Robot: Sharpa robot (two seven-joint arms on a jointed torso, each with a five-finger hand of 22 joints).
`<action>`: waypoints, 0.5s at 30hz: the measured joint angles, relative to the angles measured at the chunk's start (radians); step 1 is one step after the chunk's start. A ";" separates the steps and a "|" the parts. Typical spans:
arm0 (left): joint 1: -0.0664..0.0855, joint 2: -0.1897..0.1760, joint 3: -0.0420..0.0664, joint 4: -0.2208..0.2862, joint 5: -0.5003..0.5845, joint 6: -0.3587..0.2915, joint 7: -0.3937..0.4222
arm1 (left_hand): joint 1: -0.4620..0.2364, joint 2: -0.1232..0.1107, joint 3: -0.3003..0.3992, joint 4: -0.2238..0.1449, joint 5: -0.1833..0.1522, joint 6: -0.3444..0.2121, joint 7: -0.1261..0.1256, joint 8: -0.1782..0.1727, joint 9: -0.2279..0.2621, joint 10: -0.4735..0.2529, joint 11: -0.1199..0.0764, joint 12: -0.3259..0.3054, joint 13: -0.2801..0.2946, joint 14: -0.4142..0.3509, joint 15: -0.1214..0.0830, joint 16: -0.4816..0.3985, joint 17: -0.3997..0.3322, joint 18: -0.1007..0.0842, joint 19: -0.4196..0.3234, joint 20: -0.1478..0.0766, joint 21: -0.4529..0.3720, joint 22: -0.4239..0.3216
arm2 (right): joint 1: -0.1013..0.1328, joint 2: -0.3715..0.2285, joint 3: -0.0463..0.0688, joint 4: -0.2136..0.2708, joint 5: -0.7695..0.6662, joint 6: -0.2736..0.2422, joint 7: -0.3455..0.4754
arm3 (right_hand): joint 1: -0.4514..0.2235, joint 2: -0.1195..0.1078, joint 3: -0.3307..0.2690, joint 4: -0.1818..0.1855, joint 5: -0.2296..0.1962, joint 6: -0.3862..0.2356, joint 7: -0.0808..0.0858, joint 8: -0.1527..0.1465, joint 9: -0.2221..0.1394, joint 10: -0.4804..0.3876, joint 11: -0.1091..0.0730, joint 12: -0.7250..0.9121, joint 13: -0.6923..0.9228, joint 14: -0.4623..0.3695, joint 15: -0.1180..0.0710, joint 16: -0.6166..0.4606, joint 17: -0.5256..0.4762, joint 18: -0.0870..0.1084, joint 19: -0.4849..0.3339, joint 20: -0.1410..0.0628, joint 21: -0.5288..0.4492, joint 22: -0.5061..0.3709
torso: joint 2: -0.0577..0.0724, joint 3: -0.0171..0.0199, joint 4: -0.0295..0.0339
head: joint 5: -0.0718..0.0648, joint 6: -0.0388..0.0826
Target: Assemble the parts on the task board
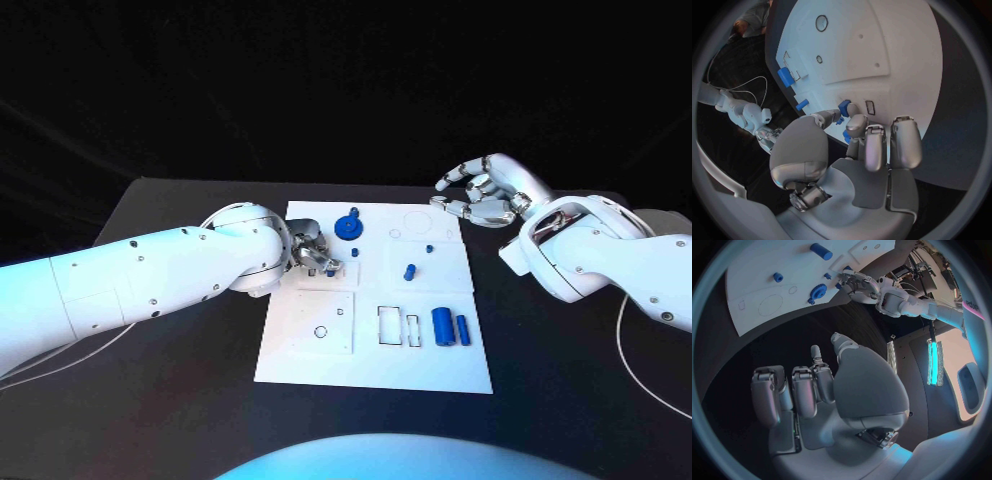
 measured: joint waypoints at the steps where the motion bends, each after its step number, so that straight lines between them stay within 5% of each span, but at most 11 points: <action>1: 0.000 -0.001 0.000 0.000 0.000 0.000 0.000 | 0.000 0.000 -0.007 0.003 0.000 0.000 0.000 0.000 0.001 0.000 0.000 0.000 0.000 0.000 0.000 0.000 0.000 0.000 0.000 0.000 0.000 0.000 | 0.000 0.000 0.000 0.000 0.000 0.000 0.000 | -0.005 -0.004 0.000 0.000 -0.002 0.000 0.000 0.001 0.000 0.000 0.000 0.000 0.000 0.000 0.000 0.000 0.000 0.000 0.000 0.000 0.000 0.000 | 0.000 0.0001 0.0000 | 0.000 0.001; 10: -0.004 -0.017 0.006 0.016 0.011 -0.001 0.001 | 0.000 0.000 -0.077 0.037 0.000 -0.004 0.004 -0.012 0.003 -0.006 0.005 -0.005 -0.022 0.000 0.000 0.000 0.000 0.000 0.000 0.000 0.000 -0.001 | 0.000 -0.001 0.000 0.000 0.002 -0.001 0.001 | -0.010 0.000 0.000 0.000 -0.006 -0.003 -0.003 0.004 -0.001 -0.007 0.001 -0.007 0.000 0.000 0.000 -0.006 0.000 0.000 0.000 0.000 -0.014 0.000 | 0.000 -0.0010 0.0000 | -0.002 0.004; 15: -0.005 -0.028 0.020 0.028 0.017 -0.001 0.001 | 0.000 0.000 -0.082 0.042 0.000 -0.004 0.004 -0.012 0.003 -0.006 0.005 -0.005 -0.022 0.000 0.000 0.000 0.000 0.000 0.000 0.000 0.000 -0.001 | -0.001 -0.001 0.000 -0.001 0.003 -0.002 0.002 | -0.014 -0.003 0.000 0.000 -0.010 -0.007 0.000 0.004 -0.002 -0.007 0.001 -0.011 0.000 0.000 0.000 -0.006 0.000 0.000 0.000 0.000 -0.014 0.000 | 0.000 -0.0009 0.0001 | -0.003 0.005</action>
